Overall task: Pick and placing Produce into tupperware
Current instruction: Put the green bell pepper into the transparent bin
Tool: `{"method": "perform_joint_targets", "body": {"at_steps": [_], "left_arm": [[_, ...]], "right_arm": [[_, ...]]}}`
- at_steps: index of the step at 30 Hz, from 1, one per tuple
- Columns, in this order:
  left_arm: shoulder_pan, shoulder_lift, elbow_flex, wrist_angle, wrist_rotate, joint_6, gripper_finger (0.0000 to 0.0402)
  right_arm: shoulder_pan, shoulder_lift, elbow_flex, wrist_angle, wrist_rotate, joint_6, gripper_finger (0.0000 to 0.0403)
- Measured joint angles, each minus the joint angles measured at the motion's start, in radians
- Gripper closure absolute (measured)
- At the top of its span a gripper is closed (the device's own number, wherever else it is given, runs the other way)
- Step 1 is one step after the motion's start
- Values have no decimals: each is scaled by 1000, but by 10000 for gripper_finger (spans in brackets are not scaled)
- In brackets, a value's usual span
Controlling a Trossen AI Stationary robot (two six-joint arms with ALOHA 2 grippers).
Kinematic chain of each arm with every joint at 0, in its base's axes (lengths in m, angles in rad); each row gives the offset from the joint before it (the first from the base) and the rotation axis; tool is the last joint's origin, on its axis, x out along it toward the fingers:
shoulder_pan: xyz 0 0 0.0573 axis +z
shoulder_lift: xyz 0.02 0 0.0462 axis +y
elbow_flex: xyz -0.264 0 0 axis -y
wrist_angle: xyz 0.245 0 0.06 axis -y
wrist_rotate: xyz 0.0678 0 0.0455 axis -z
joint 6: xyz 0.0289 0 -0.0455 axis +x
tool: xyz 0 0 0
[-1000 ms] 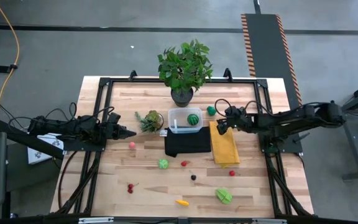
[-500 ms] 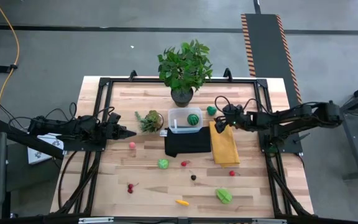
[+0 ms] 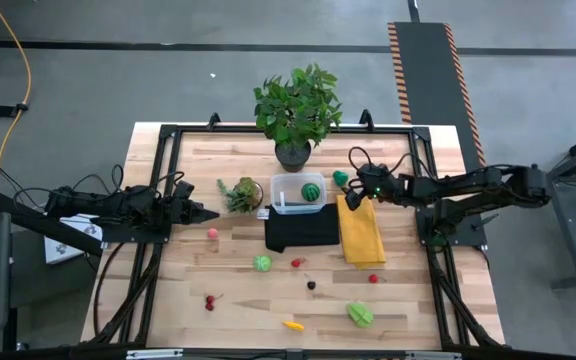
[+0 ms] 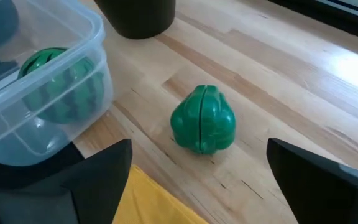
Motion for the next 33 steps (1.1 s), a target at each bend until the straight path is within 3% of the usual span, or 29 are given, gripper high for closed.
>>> {"method": "perform_joint_targets", "body": {"at_steps": [6,22,33], "left_arm": [[0,0,0,0,0,0,401],[0,0,0,0,0,-2,401],[0,0,0,1,0,0,401]], "right_arm": [[-1,43,0,22,-5,0,5],[-1,269,0,241,4,1,4],[-4,294,1,305,82,0,4]]}}
